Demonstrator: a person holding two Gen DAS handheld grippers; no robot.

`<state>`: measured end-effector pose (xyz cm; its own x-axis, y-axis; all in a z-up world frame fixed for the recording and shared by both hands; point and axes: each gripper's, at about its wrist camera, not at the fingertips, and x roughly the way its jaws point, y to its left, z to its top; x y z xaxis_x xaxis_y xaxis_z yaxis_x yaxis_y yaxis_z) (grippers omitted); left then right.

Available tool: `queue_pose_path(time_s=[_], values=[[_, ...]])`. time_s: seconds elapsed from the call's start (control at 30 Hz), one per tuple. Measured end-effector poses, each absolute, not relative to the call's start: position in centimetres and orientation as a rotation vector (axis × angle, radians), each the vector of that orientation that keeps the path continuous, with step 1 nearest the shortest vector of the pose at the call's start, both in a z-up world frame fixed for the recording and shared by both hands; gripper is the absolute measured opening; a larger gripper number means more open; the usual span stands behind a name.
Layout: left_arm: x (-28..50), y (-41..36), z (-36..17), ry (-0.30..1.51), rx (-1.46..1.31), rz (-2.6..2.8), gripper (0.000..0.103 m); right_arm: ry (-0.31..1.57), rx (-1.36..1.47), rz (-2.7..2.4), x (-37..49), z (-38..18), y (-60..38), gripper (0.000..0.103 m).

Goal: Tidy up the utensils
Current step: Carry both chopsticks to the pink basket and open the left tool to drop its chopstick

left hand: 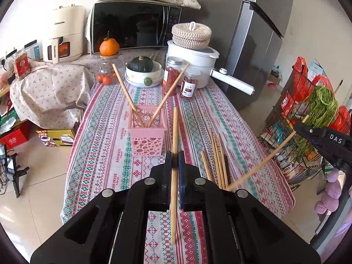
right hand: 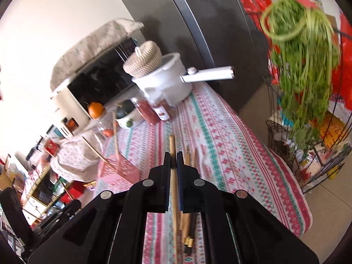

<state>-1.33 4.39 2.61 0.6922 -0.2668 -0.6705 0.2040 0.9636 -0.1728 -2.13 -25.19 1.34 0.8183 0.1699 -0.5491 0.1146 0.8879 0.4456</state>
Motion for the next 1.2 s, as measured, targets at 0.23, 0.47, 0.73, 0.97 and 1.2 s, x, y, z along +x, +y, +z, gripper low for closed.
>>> queue_pose_path(time_s=[0.23,0.47,0.73,0.97,1.2], values=[[-1.0,6.8,7.8,0.634,-0.152,-0.218,0.005,0.534,0.517,0.069,-1.5,5.6,-24.5,0.006],[1.0,9.1,13.7,0.493,-0.206,-0.160,0.005,0.454,0.567,0.120,1.1,10.2,-23.3,0.006],[4.9,10.1,14.4,0.440,-0.237,-0.084,0.004,0.420,0.598,0.162,4.3,11.4,-20.7,0.006],[9.2,9.7,10.9,0.493,-0.253,-0.062,0.006,0.447,0.605,0.161,7.3,10.0,-18.9,0.006],[9.7,10.8,10.0,0.519,-0.298,-0.041,0.010,0.483,0.571,0.165,8.9,9.0,-17.3,0.006]])
